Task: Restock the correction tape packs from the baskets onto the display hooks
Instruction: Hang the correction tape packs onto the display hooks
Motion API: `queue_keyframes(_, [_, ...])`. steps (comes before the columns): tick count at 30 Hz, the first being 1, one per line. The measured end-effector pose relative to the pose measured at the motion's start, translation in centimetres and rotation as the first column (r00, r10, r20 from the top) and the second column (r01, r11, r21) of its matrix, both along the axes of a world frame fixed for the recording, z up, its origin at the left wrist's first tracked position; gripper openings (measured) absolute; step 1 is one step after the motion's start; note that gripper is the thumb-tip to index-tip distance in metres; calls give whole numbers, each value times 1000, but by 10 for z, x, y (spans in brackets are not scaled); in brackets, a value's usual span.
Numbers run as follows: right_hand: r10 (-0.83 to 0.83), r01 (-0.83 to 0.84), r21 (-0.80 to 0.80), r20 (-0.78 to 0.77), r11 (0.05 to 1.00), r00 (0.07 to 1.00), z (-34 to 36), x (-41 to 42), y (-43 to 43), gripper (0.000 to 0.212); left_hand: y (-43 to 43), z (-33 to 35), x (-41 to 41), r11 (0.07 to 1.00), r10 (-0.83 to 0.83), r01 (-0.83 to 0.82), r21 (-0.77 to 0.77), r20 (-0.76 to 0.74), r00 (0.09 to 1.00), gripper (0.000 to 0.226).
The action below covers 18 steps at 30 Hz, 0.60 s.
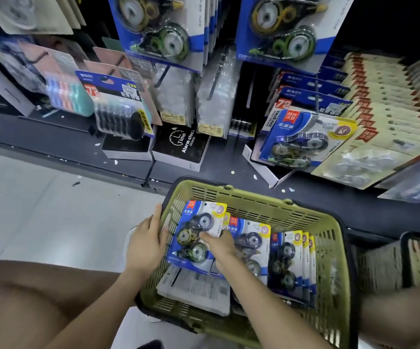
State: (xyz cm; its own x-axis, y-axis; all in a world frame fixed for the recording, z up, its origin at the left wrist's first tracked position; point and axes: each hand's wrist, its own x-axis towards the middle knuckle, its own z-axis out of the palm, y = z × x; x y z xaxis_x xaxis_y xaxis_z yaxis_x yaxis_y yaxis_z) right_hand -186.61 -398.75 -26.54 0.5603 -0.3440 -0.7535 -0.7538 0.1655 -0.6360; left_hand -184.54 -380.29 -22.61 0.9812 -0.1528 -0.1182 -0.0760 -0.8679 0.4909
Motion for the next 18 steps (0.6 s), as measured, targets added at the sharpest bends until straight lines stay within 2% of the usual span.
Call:
queue_keyframes(5, [117, -116, -11, 138, 993, 983, 29, -26, -24, 28, 1, -5, 1, 1000, 6, -6, -5, -9, 1000, 70])
queue_keyframes(9, [116, -144, 120, 212, 982, 970, 65, -46, -68, 35, -8, 6, 5, 995, -15, 7, 100, 73, 997, 71])
queue_keyframes(11, [96, -145, 181, 255, 973, 962, 82, -50, -86, 37, -27, 24, 7, 999, 23, -26, 35, 93, 995, 74])
queue_keyframes(13, [87, -156, 220, 296, 963, 951, 96, -51, -97, 42, -55, 51, 2, 985, 48, -55, -162, -45, 998, 67])
queue_keyframes(14, [94, -176, 238, 320, 955, 943, 102, -52, -100, 44, -68, 64, -1, 944, 52, -110, -312, -188, 981, 55])
queue_keyframes(15, [96, -191, 259, 340, 947, 936, 105, -52, -101, 42, -79, 74, -5, 843, 45, -238, -482, -378, 925, 39])
queue_keyframes(16, [106, -211, 275, 353, 938, 930, 109, -52, -101, 39, -88, 81, -8, 688, -3, -407, -601, -562, 827, 28])
queue_keyframes(17, [116, -225, 285, 353, 932, 928, 110, -54, -101, 36, -92, 83, -10, 530, -52, -550, -646, -672, 739, 23])
queue_keyframes(18, [138, -243, 287, 343, 926, 929, 111, -56, -102, 35, -93, 81, -11, 425, -87, -623, -657, -715, 694, 23])
